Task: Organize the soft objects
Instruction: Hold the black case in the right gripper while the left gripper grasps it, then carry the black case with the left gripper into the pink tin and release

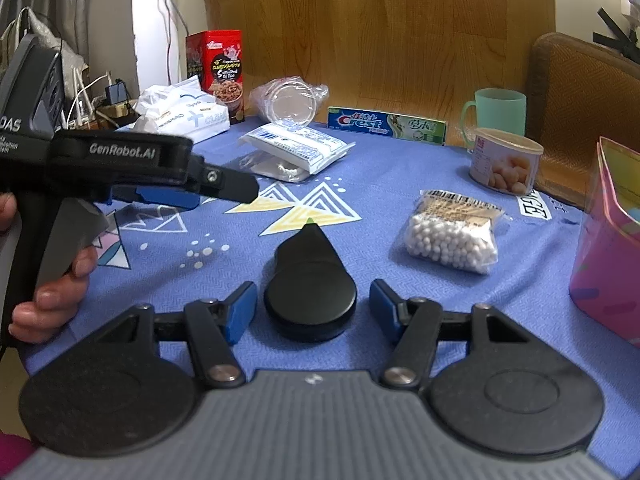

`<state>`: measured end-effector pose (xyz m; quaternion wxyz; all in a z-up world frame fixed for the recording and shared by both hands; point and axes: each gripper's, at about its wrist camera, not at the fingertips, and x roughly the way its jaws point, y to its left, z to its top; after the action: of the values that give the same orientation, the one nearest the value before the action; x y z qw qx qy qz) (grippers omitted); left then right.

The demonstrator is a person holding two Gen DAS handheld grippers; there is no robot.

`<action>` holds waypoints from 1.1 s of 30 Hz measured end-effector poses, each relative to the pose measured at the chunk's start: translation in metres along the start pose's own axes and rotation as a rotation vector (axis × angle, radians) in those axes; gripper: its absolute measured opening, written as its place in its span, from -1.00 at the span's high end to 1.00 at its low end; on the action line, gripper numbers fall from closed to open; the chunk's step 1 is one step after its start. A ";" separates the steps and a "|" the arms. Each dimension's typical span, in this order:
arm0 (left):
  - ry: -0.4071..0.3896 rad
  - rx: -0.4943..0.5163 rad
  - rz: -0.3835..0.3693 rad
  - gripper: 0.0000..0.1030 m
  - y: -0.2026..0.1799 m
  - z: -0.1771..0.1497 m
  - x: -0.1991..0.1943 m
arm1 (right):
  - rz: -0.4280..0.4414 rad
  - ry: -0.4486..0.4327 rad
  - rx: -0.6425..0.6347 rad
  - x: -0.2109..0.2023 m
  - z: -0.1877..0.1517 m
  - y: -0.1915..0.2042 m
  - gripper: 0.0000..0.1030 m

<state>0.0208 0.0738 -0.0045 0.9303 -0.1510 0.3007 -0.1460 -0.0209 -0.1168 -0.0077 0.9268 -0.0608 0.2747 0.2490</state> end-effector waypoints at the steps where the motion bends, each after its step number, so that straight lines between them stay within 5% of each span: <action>1: 0.002 0.002 0.000 -0.99 0.000 0.000 0.000 | 0.003 0.000 -0.010 -0.001 0.000 0.002 -0.05; 13: 0.116 -0.033 -0.146 -0.99 -0.019 -0.007 -0.005 | 0.047 -0.002 -0.005 -0.012 -0.006 0.002 0.00; 18: 0.178 -0.102 -0.222 -0.97 -0.028 -0.009 0.000 | 0.112 -0.004 0.104 -0.017 -0.007 -0.007 -0.01; 20: 0.200 -0.111 -0.252 -0.84 -0.035 -0.011 0.003 | 0.137 -0.007 0.147 -0.019 -0.008 -0.011 -0.01; 25: 0.236 -0.082 -0.263 -0.13 -0.053 -0.014 0.013 | 0.158 -0.017 0.166 -0.025 -0.011 -0.009 0.00; 33: 0.244 -0.076 -0.338 0.09 -0.069 -0.010 0.016 | 0.140 -0.063 0.148 -0.038 -0.014 -0.012 0.00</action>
<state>0.0145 0.0031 0.0045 0.8429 -0.2153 0.3868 -0.3059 -0.0492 -0.1475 0.0012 0.9171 0.0352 0.2668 0.2940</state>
